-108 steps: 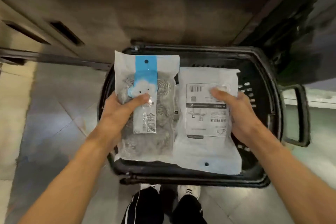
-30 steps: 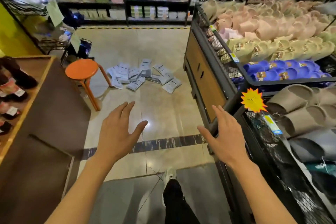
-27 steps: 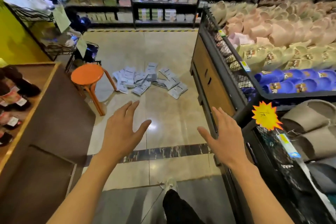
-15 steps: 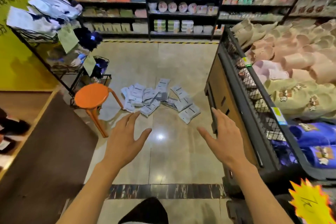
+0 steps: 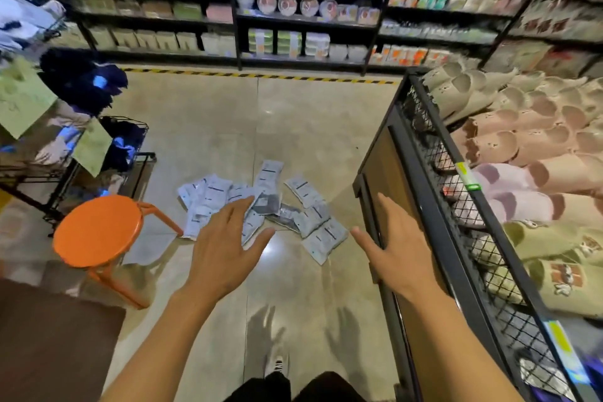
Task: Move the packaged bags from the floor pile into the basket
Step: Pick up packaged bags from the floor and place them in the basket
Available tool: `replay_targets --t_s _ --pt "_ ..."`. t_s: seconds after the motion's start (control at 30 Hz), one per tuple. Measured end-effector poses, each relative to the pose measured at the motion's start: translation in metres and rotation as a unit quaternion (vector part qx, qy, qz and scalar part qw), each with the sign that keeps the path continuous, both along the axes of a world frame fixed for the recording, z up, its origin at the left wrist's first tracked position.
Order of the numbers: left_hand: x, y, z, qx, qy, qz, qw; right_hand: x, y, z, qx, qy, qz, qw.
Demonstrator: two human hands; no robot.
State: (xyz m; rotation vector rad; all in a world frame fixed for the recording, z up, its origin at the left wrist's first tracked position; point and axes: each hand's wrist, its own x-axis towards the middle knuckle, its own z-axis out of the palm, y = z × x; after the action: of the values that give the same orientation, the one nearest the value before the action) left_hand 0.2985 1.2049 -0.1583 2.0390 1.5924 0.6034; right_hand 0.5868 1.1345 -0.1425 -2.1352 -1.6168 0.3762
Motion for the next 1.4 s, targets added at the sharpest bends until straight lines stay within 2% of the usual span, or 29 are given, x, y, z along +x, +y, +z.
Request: replay_targets --t_s 0.17,0.37,0.57,0.7,0.83,1.0,1.23,1.4 --pt "0.034 0.084 -0.002 -0.018 -0.012 -0.022 1.000 0.025 0.076 -0.002 -0.016 0.010 -0.021 1.000" --pt "0.075 0.186 -0.027 -0.042 0.014 -0.043 0.998 0.064 0.167 -0.027 -0.042 0.029 -0.021 0.998" --pt "0.129 0.292 -0.074 -0.055 0.043 -0.057 0.996 0.124 0.259 -0.085 -0.073 0.048 -0.031 0.996" --pt "0.162 0.368 -0.137 -0.055 0.073 -0.079 0.993 0.163 0.318 -0.148 -0.093 0.050 -0.062 0.993" --pt "0.193 0.430 -0.231 -0.064 0.083 -0.107 0.989 0.188 0.364 -0.238 -0.101 0.043 -0.101 0.989" --pt "0.229 0.477 -0.401 -0.048 0.062 -0.132 0.988 0.208 0.398 -0.394 -0.099 0.031 -0.119 0.987" --pt "0.252 0.496 -0.648 -0.095 0.040 -0.148 0.984 0.217 0.397 -0.650 -0.129 0.075 -0.122 0.981" --pt "0.269 0.496 -0.762 -0.101 0.043 -0.180 0.978 0.221 0.385 -0.773 -0.144 0.087 -0.121 0.978"
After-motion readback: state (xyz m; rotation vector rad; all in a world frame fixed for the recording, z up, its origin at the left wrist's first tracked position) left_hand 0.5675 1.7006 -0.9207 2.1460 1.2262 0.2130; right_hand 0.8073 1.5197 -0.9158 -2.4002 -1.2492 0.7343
